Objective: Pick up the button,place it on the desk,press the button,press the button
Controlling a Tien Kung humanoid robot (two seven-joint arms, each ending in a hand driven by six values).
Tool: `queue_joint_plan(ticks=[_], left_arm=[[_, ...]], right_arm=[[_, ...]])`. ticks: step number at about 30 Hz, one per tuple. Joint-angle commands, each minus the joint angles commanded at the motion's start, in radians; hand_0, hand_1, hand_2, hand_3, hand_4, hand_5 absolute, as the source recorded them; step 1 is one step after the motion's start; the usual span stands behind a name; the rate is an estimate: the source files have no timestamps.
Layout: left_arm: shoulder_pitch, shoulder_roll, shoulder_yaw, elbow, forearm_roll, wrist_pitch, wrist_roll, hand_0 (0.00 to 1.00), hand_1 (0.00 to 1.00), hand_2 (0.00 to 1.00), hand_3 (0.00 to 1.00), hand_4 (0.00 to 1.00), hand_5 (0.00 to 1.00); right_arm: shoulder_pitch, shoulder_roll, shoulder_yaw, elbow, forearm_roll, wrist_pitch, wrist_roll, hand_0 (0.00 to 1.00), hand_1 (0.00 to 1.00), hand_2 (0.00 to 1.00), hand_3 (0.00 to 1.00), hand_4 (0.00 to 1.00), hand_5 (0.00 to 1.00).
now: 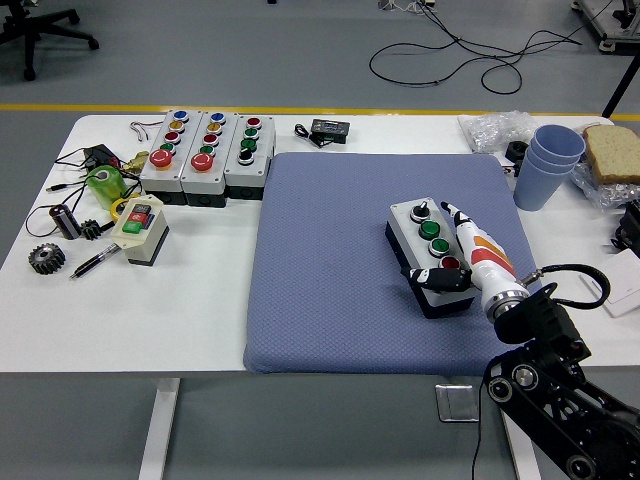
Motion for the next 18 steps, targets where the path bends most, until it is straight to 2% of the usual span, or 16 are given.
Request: queue_joint_plan(ticks=[2,3,4,8,9,14,15,18], left_arm=[[0.0,0.0,0.0,0.0,0.0,0.0,0.001,0.601,0.634,0.679,0.548,0.364,0.698],[0.0,0.0,0.0,0.0,-0.001,0.0,0.0,0.602,0.634,0.68,0.548,0.364,0.698],[0.0,0.0,0.0,0.0,-0.002,0.0,0.001,0.602,0.634,0.68,0.548,0.364,0.698],[0.0,0.0,-0.002,0.0,0.0,0.0,0.001,0.602,0.634,0.68,0.548,0.364,0.698],[0.0,0.0,-0.002,0.0,0.0,0.0,0.001,0.602,0.634,0.68,0.548,0.365,0.696],[-0.001,0.0,0.0,0.0,-0.001,0.0,0.001,0.602,0.634,0.68,0.548,0.365,0.696],[-0.001,0.0,0.001,0.0,-0.003,0.0,0.001,0.601,0.633,0.679,0.549,0.367,0.696],[-0.002,0.0,0.002,0.0,-0.007,0.002,0.0,0.601,0.633,0.679,0.549,0.367,0.696]], right_arm=[[0.016,0.016,0.007,-0.025,-0.048,0.049,-0.044,0.998,0.953,0.998,0.998,0.998,0.222],[0.02,0.021,0.008,-0.032,-0.064,0.066,-0.059,0.949,0.942,0.998,0.998,0.998,0.218],[0.025,0.025,0.009,-0.038,-0.077,0.078,-0.068,0.949,0.942,0.998,0.998,0.998,0.218],[0.044,0.04,0.019,-0.061,-0.132,0.121,-0.068,0.949,0.942,0.998,0.998,0.998,0.218],[0.051,0.045,0.026,-0.068,-0.148,0.138,-0.068,0.843,0.891,0.998,0.998,0.998,0.212],[0.07,0.054,0.048,-0.079,-0.196,0.232,-0.068,0.843,0.891,0.998,0.998,0.998,0.212],[0.07,0.054,0.049,-0.078,-0.198,0.24,-0.068,0.752,0.807,0.961,0.998,0.994,0.191],[0.069,0.051,0.054,-0.065,-0.194,0.266,-0.068,0.752,0.807,0.961,0.998,0.994,0.191]])
